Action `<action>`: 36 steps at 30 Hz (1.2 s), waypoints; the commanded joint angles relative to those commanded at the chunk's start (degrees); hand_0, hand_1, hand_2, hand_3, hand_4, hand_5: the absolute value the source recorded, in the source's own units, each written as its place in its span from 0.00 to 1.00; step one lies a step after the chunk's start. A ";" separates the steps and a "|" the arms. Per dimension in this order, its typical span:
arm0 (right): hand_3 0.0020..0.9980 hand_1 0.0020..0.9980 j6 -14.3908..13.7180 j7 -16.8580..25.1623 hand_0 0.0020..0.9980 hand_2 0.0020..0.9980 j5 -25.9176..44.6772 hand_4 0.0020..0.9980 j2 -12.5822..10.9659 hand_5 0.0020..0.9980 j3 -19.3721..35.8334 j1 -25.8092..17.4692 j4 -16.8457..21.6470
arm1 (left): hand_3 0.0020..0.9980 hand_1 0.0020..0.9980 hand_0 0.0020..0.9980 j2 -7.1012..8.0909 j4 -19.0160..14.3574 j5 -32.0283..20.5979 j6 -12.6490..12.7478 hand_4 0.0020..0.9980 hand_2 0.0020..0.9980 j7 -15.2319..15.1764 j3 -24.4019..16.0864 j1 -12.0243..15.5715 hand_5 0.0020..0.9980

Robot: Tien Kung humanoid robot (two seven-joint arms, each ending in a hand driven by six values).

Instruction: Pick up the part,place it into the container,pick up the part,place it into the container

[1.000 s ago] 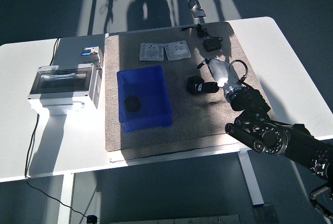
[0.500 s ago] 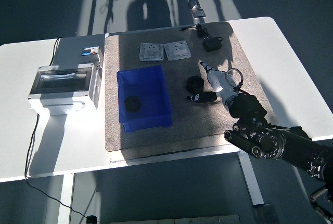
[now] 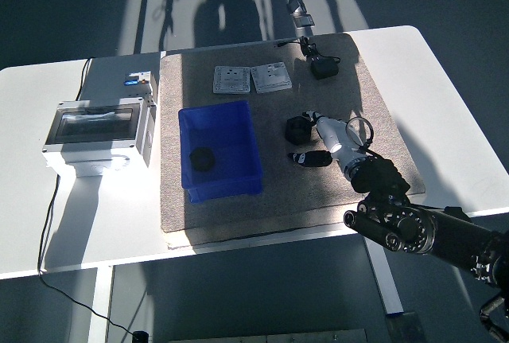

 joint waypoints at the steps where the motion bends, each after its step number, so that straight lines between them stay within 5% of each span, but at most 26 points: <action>1: 0.73 0.51 0.17 0.10 0.76 0.67 -0.11 0.64 0.00 0.31 -0.08 -0.07 0.16 | 0.65 0.71 0.70 -0.01 0.00 0.02 0.00 0.99 0.73 0.01 -0.01 0.02 1.00; 4: 0.73 0.51 0.37 0.38 0.76 0.67 -0.21 0.64 0.00 0.31 -0.33 -0.25 0.48 | 0.65 0.71 0.70 -0.04 0.00 0.07 -0.01 0.99 0.73 0.02 -0.02 0.08 1.00; 5: 0.62 0.49 0.40 0.46 0.75 0.61 -0.23 0.52 0.00 0.23 -0.40 -0.30 0.56 | 0.65 0.71 0.70 -0.05 0.00 0.09 -0.01 0.99 0.73 0.03 -0.02 0.09 1.00; 11: 0.62 0.49 -0.75 2.10 0.75 0.61 0.77 0.52 0.00 0.23 -0.70 -0.63 1.19 | 0.65 0.71 0.70 -0.11 0.00 0.17 -0.04 0.99 0.73 0.04 -0.06 0.11 1.00; 12: 0.51 0.47 -1.04 2.40 0.74 0.56 0.99 0.46 0.00 0.17 -0.71 -0.70 1.31 | 0.65 0.71 0.70 -0.11 0.00 0.15 -0.03 0.99 0.73 0.03 -0.06 0.12 1.00; 26: 0.45 0.46 -4.14 3.06 0.72 0.50 0.75 0.46 -0.20 0.16 0.11 -1.96 3.13 | 0.65 0.71 0.70 -0.01 0.00 -0.82 0.24 1.00 0.73 -0.03 0.29 0.55 1.00; 36: 0.44 0.46 -3.23 0.29 0.72 0.49 -6.03 0.43 -6.64 0.13 2.34 -3.55 12.53 | 0.65 0.71 0.70 0.07 0.00 -1.70 0.38 1.00 0.73 0.18 0.61 1.01 1.00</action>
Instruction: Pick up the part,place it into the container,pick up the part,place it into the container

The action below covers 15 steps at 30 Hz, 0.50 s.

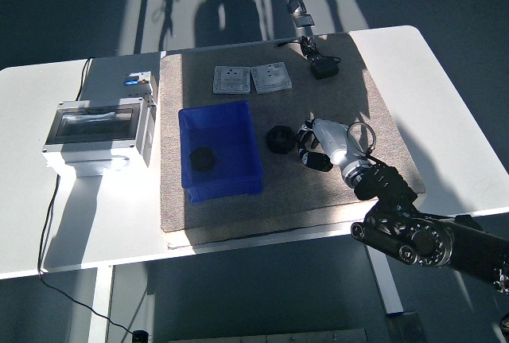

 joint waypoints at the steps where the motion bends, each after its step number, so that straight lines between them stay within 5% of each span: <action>1: 0.44 0.46 0.15 -0.29 0.72 0.49 -0.82 0.43 -0.74 0.13 0.31 -0.24 1.07 | 0.65 0.71 0.70 -0.01 0.00 -0.03 0.01 1.00 0.73 0.03 -0.01 0.02 1.00; 6: 0.43 0.46 0.26 -1.18 0.72 0.49 -4.34 0.43 -3.89 0.12 2.32 -1.27 6.62 | 0.64 0.71 0.70 0.00 0.00 -0.19 0.04 1.00 0.73 0.11 0.01 0.10 1.00; 11: 0.43 0.46 1.15 -2.59 0.72 0.49 -6.78 0.43 -3.59 0.12 4.97 -0.17 6.84 | 0.64 0.71 0.70 0.00 0.00 0.36 -0.04 1.00 0.73 0.13 -0.24 0.02 1.00; 12: 0.62 0.52 1.73 -3.13 0.73 0.60 -7.28 0.48 -3.16 0.11 5.46 0.28 6.22 | 0.65 0.71 0.70 -0.01 0.00 0.43 -0.05 1.00 0.73 0.12 -0.26 0.00 1.00; 15: 0.62 0.52 3.73 -4.39 0.73 0.60 -8.12 0.48 -1.57 0.11 5.89 1.71 3.74 | 0.65 0.71 0.70 -0.06 0.00 0.60 -0.07 1.00 0.73 0.07 -0.34 -0.09 1.00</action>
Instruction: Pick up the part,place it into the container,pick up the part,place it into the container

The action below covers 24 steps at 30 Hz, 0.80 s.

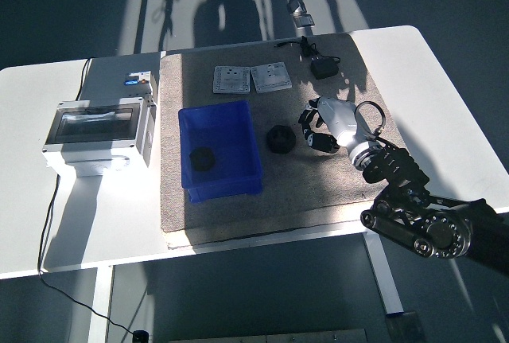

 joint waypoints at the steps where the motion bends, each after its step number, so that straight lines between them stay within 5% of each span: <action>1: 0.62 0.52 0.94 -0.41 0.73 0.60 -0.07 0.48 0.79 0.11 -0.14 0.62 -1.32 | 0.65 0.71 0.70 -0.02 0.00 0.10 -0.01 1.00 0.73 -0.02 -0.05 -0.04 1.00; 2: 0.62 0.52 1.68 -0.69 0.73 0.60 -0.03 0.48 1.38 0.11 -0.32 1.05 -2.33 | 0.65 0.71 0.70 -0.03 0.00 0.15 -0.01 1.00 0.73 -0.03 -0.08 -0.06 1.00; 3: 0.94 0.73 2.54 -0.97 0.80 0.83 0.08 0.83 2.04 0.24 -0.56 1.51 -3.48 | 0.64 0.71 0.70 -0.05 0.00 0.19 -0.01 1.00 0.73 -0.04 -0.10 -0.08 1.00; 8: 0.94 0.73 6.36 -2.26 0.80 0.83 0.23 0.83 4.31 0.24 -1.49 2.97 -7.01 | 0.64 0.71 0.70 -0.09 0.00 0.17 0.06 1.00 0.73 -0.07 -0.05 -0.13 1.00; 9: 1.00 0.91 6.90 -2.46 0.91 0.96 0.19 0.94 4.52 0.33 -1.58 3.12 -7.16 | 0.65 0.71 0.70 -0.09 0.00 0.14 0.07 1.00 0.73 -0.07 -0.04 -0.13 1.00; 24: 1.00 0.96 8.30 -2.77 0.96 0.98 3.85 0.98 6.42 0.34 -3.99 3.29 -6.59 | 0.65 0.71 0.70 0.05 0.00 0.27 0.09 1.00 0.73 -0.03 0.03 -0.19 1.00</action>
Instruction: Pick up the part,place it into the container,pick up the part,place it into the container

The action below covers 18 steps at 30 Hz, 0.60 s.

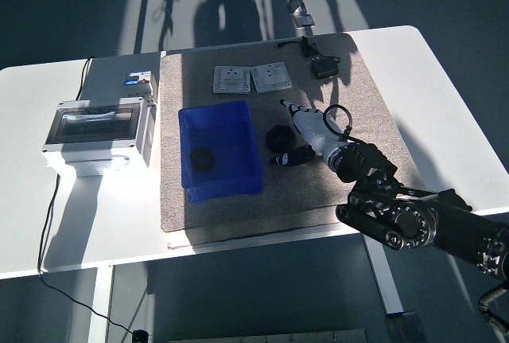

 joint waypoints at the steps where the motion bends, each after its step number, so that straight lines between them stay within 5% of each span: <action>1: 1.00 0.96 0.05 -0.01 0.96 0.98 0.30 0.98 0.13 0.34 -0.26 -0.05 -0.07 | 0.65 0.71 0.70 0.01 0.00 0.00 0.00 1.00 0.73 -0.01 0.01 0.00 1.00; 14: 1.00 0.91 -0.44 0.83 0.95 0.90 3.45 0.96 1.78 0.31 -3.21 -0.46 -3.24 | 0.64 0.71 0.70 0.04 0.00 1.11 -0.20 1.00 0.73 -0.11 -0.29 -0.43 1.00; 15: 0.81 0.68 -0.28 1.04 0.84 0.72 3.86 0.71 1.78 0.13 -3.39 -0.54 -3.25 | 0.64 0.71 0.70 0.05 0.00 1.26 -0.22 1.00 0.73 -0.12 -0.34 -0.47 1.00; 18: 0.81 0.68 -0.23 1.99 0.84 0.72 5.02 0.71 1.78 0.13 -3.99 -0.81 -3.21 | 0.64 0.71 0.70 0.02 0.00 1.54 -0.27 1.00 0.73 -0.13 -0.42 -0.52 1.00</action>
